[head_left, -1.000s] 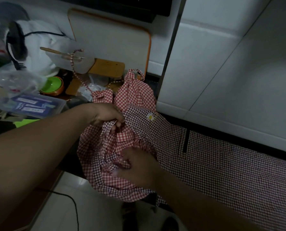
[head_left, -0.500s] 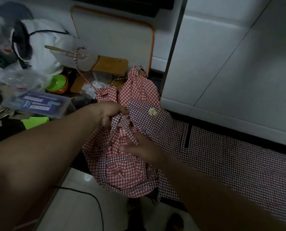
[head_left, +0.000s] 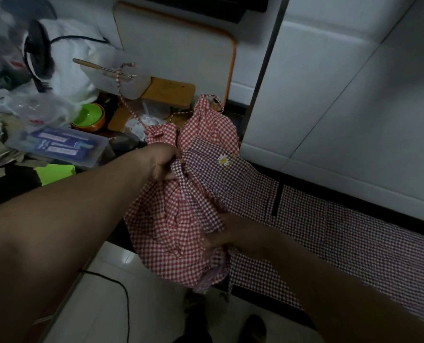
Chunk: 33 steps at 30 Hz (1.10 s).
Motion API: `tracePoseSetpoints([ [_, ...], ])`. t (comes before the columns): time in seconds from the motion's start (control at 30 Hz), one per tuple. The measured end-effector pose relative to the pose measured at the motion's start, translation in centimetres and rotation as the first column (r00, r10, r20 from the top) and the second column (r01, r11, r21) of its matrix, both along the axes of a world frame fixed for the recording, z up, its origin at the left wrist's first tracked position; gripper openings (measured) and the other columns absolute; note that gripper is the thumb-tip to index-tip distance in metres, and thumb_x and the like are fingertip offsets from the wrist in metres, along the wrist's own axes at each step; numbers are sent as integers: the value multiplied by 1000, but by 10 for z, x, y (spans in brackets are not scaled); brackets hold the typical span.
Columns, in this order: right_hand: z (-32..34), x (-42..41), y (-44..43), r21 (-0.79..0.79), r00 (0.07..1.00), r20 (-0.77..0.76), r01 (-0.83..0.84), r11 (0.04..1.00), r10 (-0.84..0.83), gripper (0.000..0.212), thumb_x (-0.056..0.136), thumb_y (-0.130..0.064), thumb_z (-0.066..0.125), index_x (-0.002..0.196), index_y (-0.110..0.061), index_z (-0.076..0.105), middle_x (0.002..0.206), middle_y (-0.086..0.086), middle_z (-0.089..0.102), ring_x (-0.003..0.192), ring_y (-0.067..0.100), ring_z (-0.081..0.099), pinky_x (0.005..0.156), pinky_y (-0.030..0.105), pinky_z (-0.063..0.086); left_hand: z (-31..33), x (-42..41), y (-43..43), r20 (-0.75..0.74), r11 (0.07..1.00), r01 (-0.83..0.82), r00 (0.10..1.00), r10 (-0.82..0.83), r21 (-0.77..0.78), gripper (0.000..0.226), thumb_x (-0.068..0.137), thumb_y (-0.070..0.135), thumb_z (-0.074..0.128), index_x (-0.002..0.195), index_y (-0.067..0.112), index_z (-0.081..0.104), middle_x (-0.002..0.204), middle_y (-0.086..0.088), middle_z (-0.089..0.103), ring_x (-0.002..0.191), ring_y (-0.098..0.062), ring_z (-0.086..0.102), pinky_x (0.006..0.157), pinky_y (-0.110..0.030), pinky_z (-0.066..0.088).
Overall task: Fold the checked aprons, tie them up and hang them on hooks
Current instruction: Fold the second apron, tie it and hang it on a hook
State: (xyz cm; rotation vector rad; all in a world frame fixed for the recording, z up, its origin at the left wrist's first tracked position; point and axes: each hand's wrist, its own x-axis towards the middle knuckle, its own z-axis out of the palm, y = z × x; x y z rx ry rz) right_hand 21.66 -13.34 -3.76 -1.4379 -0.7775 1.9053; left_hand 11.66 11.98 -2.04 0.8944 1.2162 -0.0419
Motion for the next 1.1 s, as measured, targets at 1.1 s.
tracePoseSetpoints([
  [1.1,-40,94,-60,110,448,219,871,478,-867,57,97,-63,46,96,-11,69,81,7,73,77,26,65,73,38,53,34,108,-146,-119,362,346,845,-522,866,20,99,19,65,81,11,64,80,3,66,73,-9,58,58,-14,35],
])
